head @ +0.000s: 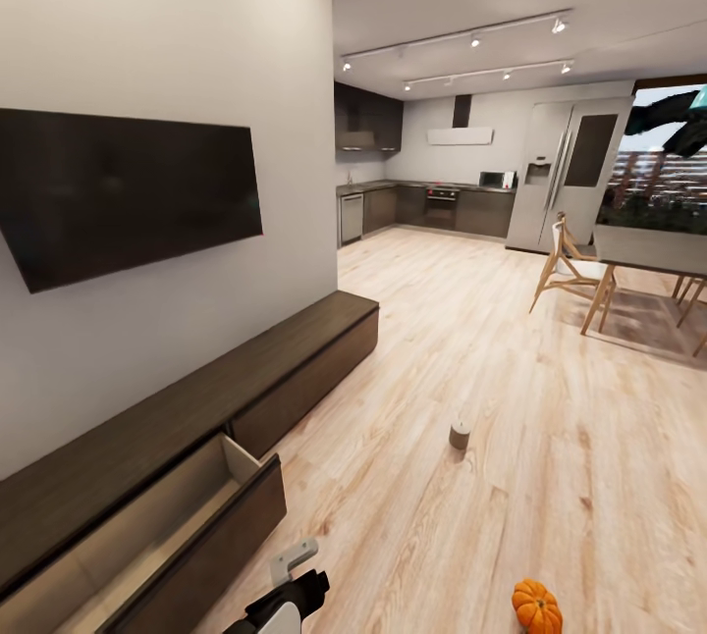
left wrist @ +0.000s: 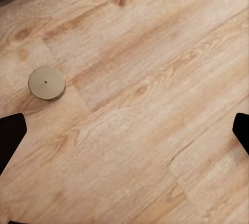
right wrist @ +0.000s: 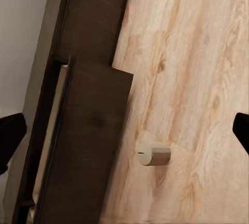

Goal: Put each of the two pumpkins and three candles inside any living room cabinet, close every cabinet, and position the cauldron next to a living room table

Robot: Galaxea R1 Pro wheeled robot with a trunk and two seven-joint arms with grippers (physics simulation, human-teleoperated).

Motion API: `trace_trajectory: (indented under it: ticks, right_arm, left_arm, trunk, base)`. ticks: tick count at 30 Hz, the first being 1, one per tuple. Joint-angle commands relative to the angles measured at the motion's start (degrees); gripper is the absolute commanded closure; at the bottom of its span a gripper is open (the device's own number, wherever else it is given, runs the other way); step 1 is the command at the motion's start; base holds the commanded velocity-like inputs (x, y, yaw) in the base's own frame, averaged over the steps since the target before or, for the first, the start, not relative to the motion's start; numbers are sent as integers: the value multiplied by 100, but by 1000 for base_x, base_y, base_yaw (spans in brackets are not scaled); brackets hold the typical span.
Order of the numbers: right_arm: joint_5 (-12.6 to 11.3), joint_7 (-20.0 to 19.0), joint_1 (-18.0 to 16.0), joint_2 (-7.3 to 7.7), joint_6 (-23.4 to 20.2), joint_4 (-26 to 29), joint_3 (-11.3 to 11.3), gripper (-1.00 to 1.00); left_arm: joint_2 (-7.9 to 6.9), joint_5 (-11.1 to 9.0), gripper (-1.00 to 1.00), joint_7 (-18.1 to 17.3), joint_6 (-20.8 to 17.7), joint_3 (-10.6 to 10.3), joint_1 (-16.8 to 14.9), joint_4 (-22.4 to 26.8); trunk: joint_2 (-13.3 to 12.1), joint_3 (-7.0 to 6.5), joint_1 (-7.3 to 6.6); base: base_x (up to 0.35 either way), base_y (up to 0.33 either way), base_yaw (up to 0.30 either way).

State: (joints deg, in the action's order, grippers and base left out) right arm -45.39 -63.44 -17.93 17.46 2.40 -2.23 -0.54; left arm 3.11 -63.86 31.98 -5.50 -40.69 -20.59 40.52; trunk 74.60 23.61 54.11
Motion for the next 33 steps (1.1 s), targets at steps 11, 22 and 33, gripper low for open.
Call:
trace_trajectory:
  ticks: [11, 22, 33]
  right_arm:
    - [72, -1919, -9, 1238, -1612, 1647, -26, -100]
    - [1839, -210, 4, 567, -3258, 6317, -50, -100]
    - [3365, 2907, 9, -1302, -4844, 8825, -79, -100]
  left_arm:
    - [4, -13, -100, 33, -12, -18, -6, 8]
    - [2, -13, -100, 20, -16, -18, -6, 8]
    - [-2, -13, -100, 11, -16, -18, -5, -26]
  trunk:
    - [447, 205, 242]
    - [888, 402, 484]
    - [1329, 600, 726]
  base:
    - [0, 0, 0]
    - [0, 0, 0]
    - [0, 0, 0]
